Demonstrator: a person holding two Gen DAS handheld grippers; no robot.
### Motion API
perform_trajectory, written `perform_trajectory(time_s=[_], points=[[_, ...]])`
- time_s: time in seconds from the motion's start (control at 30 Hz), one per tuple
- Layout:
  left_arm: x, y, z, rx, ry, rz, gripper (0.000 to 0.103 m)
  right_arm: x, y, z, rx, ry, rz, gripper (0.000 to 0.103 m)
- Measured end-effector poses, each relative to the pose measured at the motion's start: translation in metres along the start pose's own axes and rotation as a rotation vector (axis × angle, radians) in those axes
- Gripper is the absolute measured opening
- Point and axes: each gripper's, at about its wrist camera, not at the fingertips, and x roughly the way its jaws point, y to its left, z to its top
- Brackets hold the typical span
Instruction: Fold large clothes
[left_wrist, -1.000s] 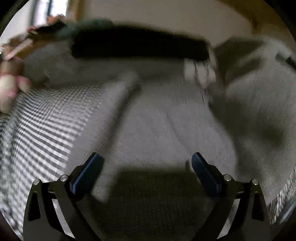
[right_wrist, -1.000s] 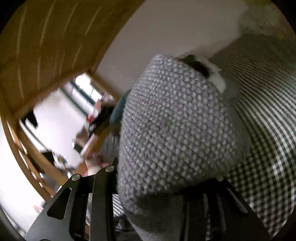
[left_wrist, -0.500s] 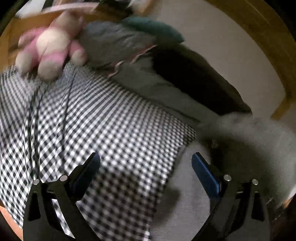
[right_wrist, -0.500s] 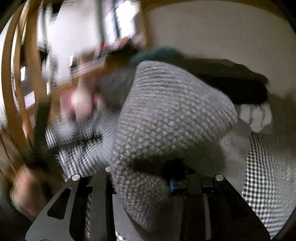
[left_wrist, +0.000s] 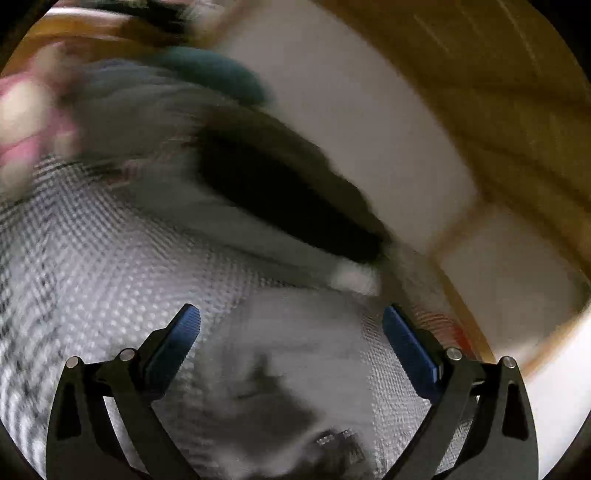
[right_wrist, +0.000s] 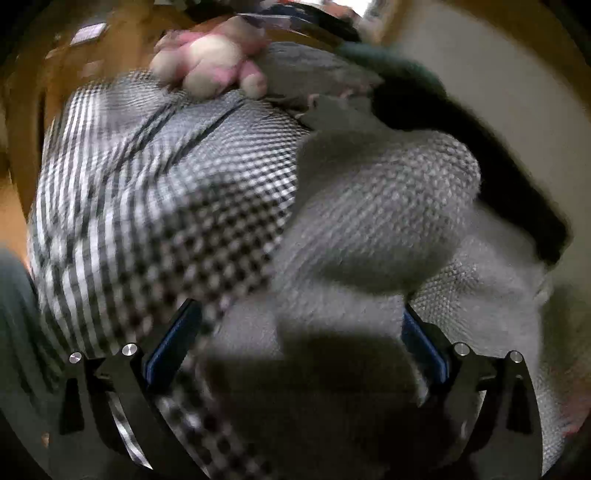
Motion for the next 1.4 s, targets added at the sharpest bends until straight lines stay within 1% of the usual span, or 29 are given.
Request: perform_trajectory(time_s=[0.03,0.07,0.1,0.17,0.2,0.23,0.27,0.3,0.33,0.37,0.4,0.47,0.5,0.57,0.6,0.63,0.7,0.8,0.87,0.97,1.03,1.07,1.1,1.17,1.23,1.27,1.3,1.33,1.4], points=[[0.016,-0.012,0.002,0.045,0.068,-0.016,0.097,-0.013,-0.002,-0.005,0.019,-0.035,0.018,0.1],[0.048,-0.031,0.005,0.128,0.2,-0.031,0.097,-0.025,-0.005,-0.004,0.048,-0.052,0.041,0.1],[0.079,-0.045,0.004,0.202,0.299,-0.018,0.097,-0.044,-0.015,-0.01,0.107,-0.078,0.086,0.1],[0.134,-0.056,-0.003,0.282,0.412,0.11,0.097,-0.079,-0.031,-0.016,0.186,-0.132,0.14,0.1],[0.163,-0.056,-0.008,0.311,0.468,0.173,0.097,-0.104,-0.042,-0.022,0.223,-0.169,0.139,0.1],[0.18,-0.056,-0.012,0.329,0.499,0.199,0.097,-0.119,-0.048,-0.027,0.239,-0.195,0.104,0.1],[0.206,-0.05,-0.016,0.346,0.551,0.25,0.097,-0.133,-0.055,-0.033,0.242,-0.209,0.038,0.1],[0.223,-0.042,-0.021,0.343,0.605,0.305,0.097,-0.139,-0.064,-0.038,0.22,-0.187,-0.054,0.1],[0.233,-0.036,-0.024,0.328,0.642,0.328,0.097,-0.128,-0.068,-0.041,0.182,-0.109,-0.1,0.1],[0.242,-0.028,-0.028,0.299,0.678,0.331,0.097,-0.118,-0.07,-0.046,0.167,-0.051,-0.093,0.1],[0.244,-0.024,-0.03,0.289,0.685,0.329,0.097,-0.095,-0.076,-0.055,0.165,0.043,-0.047,0.1],[0.24,-0.02,-0.03,0.293,0.672,0.318,0.097,-0.06,-0.078,-0.068,0.179,0.136,0.025,0.1],[0.234,-0.018,-0.031,0.293,0.668,0.316,0.097,-0.052,-0.072,-0.073,0.142,0.135,0.009,0.1],[0.2,-0.008,-0.035,0.292,0.643,0.319,0.097,-0.047,-0.052,-0.079,0.049,0.134,-0.079,0.099],[0.188,0.002,-0.036,0.277,0.617,0.321,0.097,-0.047,-0.046,-0.079,0.04,0.135,-0.086,0.097],[0.176,0.014,-0.036,0.242,0.583,0.312,0.097,-0.049,-0.043,-0.082,0.036,0.132,-0.083,0.096],[0.153,0.029,-0.04,0.179,0.522,0.281,0.097,-0.055,-0.041,-0.086,0.019,0.128,-0.103,0.078],[0.119,0.054,-0.056,0.07,0.413,0.246,0.098,-0.066,-0.044,-0.094,0.049,0.119,-0.053,0.078],[0.105,0.064,-0.064,0.02,0.38,0.238,0.098,-0.073,-0.042,-0.1,0.056,0.114,-0.045,0.078],[0.096,0.071,-0.067,-0.022,0.407,0.22,0.098,-0.074,-0.054,-0.097,0.103,0.107,-0.007,0.078],[0.087,0.073,-0.068,-0.017,0.417,0.23,0.098,-0.08,-0.059,-0.096,0.127,0.113,0.03,0.078],[0.071,0.076,-0.073,-0.014,0.418,0.243,0.098,-0.09,-0.064,-0.098,0.15,0.108,0.066,0.079],[0.059,0.076,-0.077,-0.01,0.415,0.263,0.098,-0.096,-0.071,-0.099,0.188,0.098,0.112,0.092],[0.039,0.057,-0.083,0.012,0.37,0.31,0.098,-0.118,-0.105,-0.099,0.315,0.031,0.187,0.095],[0.006,0.033,-0.09,0.066,0.287,0.289,0.098,-0.126,-0.145,-0.095,0.429,-0.02,0.163,0.1],[-0.009,0.016,-0.097,0.115,0.251,0.27,0.098,-0.125,-0.169,-0.091,0.494,-0.046,0.162,0.1],[-0.017,-0.002,-0.107,0.186,0.233,0.292,0.098,-0.115,-0.201,-0.081,0.575,-0.045,0.171,0.1],[-0.019,-0.015,-0.117,0.256,0.223,0.341,0.098,-0.101,-0.221,-0.074,0.619,-0.023,0.185,0.1],[-0.019,-0.032,-0.133,0.349,0.199,0.411,0.098,-0.049,-0.265,-0.048,0.673,0.073,0.189,0.1]])
